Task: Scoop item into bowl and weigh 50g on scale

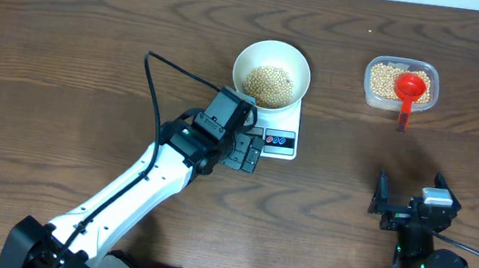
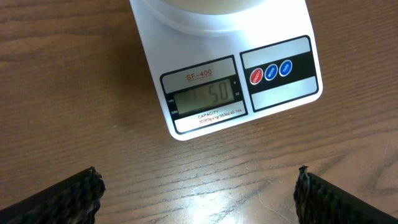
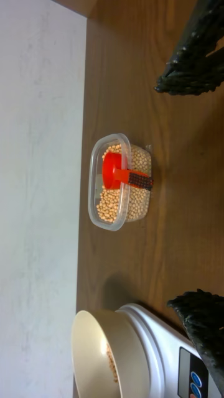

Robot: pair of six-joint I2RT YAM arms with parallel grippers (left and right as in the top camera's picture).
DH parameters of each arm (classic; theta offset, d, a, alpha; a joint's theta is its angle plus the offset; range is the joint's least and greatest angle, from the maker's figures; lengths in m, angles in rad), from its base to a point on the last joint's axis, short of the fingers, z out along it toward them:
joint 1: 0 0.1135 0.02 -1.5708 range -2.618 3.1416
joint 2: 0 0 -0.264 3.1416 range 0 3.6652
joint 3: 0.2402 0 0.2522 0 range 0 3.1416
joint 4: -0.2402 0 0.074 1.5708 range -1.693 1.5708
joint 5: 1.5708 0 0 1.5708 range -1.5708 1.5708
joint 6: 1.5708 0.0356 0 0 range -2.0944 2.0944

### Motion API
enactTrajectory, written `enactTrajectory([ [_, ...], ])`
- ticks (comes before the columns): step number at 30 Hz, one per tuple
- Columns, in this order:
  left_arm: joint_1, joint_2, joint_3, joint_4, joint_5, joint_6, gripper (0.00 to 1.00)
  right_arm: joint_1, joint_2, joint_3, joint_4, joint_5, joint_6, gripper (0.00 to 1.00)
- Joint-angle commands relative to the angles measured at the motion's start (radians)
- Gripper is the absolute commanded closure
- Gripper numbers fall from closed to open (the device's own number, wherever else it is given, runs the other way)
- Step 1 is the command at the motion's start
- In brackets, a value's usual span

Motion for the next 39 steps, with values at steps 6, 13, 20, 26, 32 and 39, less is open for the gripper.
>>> enactTrajectory([
  [6, 0.002, -0.008, -0.005, 0.001, -0.012, 0.005, 0.00, -0.008, -0.007, -0.007, 0.002, 0.011, -0.008, 0.01],
  [13, 0.002, -0.008, -0.005, 0.001, -0.012, 0.005, 0.00, -0.008, -0.007, -0.007, 0.002, 0.011, -0.008, 0.01],
  [20, 0.002, -0.008, -0.005, 0.001, -0.012, 0.006, 0.00, -0.008, -0.007, -0.007, 0.002, 0.011, -0.008, 0.01],
  [26, 0.003, -0.008, -0.005, 0.001, -0.013, 0.006, 0.00, -0.008, -0.007, -0.007, 0.002, 0.011, -0.008, 0.01],
  [32, 0.005, -0.051, -0.005, 0.018, -0.013, 0.175, 0.00, -0.008, -0.007, -0.007, 0.002, 0.011, -0.008, 0.01],
  [39, 0.126, -0.230, -0.005, 0.031, 0.020, 0.261, 0.00, -0.008, -0.007, -0.007, 0.002, 0.011, -0.007, 0.01],
])
